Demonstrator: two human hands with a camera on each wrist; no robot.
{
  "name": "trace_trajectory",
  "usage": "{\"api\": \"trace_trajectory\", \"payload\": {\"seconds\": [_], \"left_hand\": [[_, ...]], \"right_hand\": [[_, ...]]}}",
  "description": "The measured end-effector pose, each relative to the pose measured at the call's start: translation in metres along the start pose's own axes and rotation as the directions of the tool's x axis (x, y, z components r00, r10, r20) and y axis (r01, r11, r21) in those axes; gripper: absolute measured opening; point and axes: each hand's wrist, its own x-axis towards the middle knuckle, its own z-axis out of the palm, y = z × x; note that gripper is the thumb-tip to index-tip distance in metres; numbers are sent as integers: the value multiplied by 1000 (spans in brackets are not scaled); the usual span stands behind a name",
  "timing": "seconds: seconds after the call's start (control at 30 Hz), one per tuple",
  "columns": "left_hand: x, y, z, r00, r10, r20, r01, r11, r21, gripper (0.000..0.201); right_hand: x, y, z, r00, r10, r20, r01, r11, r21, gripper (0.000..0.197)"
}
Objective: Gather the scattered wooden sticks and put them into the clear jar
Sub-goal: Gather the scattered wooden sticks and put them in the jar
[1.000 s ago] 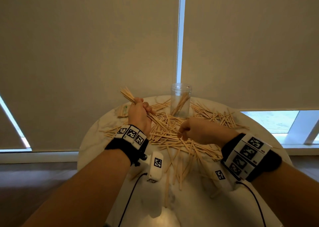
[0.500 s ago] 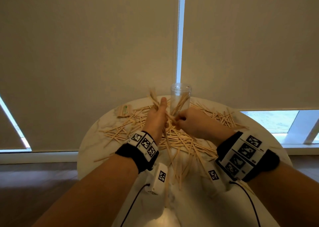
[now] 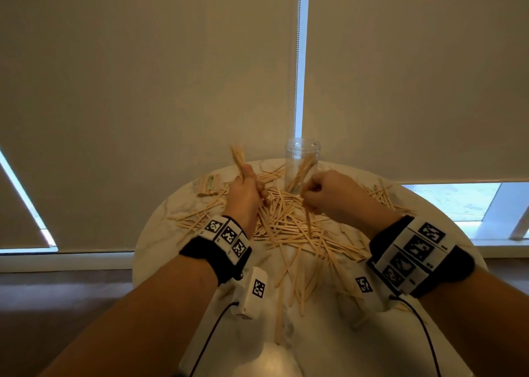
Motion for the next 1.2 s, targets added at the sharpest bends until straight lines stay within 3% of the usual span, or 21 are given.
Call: {"api": "trace_trajectory", "payload": {"seconds": [0.13, 0.23, 0.4, 0.53, 0.63, 0.77, 0.87, 0.97, 1.03, 1.07, 1.13, 1.2], "left_hand": [[-27, -10, 20, 974, -71, 217, 43, 991, 129, 45], [-37, -17, 31, 963, -61, 262, 22, 988, 150, 41], [-51, -23, 35, 916, -102, 388, -11, 961, 277, 47], [-63, -23, 44, 859, -151, 489, 8, 959, 282, 40], [-59, -22, 45, 868, -136, 477, 6, 965, 263, 30], [-51, -23, 37, 890, -112, 442, -16, 961, 277, 31], [-37, -14, 29, 952, -61, 301, 21, 991, 135, 33], [-22, -3, 26, 990, -69, 126, 85, 988, -130, 26], [-18, 0, 27, 995, -77, 58, 89, 968, -236, 24], [-18, -1, 29, 996, -72, 43, 80, 970, -228, 26], [-22, -4, 29, 996, -50, 67, 59, 990, -130, 37], [-25, -7, 28, 991, -29, 129, 33, 999, -29, 47]], "right_hand": [[8, -12, 4, 990, -61, -131, 87, 975, 206, 14], [14, -16, 3, 977, -86, -196, 113, 985, 132, 8], [20, -24, -12, 972, -27, -232, 100, 946, 310, 39], [30, -25, -19, 987, -76, -142, 77, 997, 3, 31], [30, -23, -17, 990, -138, -33, 136, 990, -41, 36], [26, -20, -19, 985, -170, 1, 168, 976, 140, 35], [18, -10, -16, 994, -102, -25, 105, 967, 233, 63], [6, 1, -2, 969, -37, 244, -9, 982, 189, 77], [-2, 1, 13, 920, -23, 392, -22, 994, 110, 64], [-4, -1, 20, 921, -49, 386, 16, 996, 89, 51], [-5, -5, 30, 952, -110, 286, 86, 992, 93, 30], [-5, -11, 32, 971, -130, 199, 110, 988, 108, 25]]}}
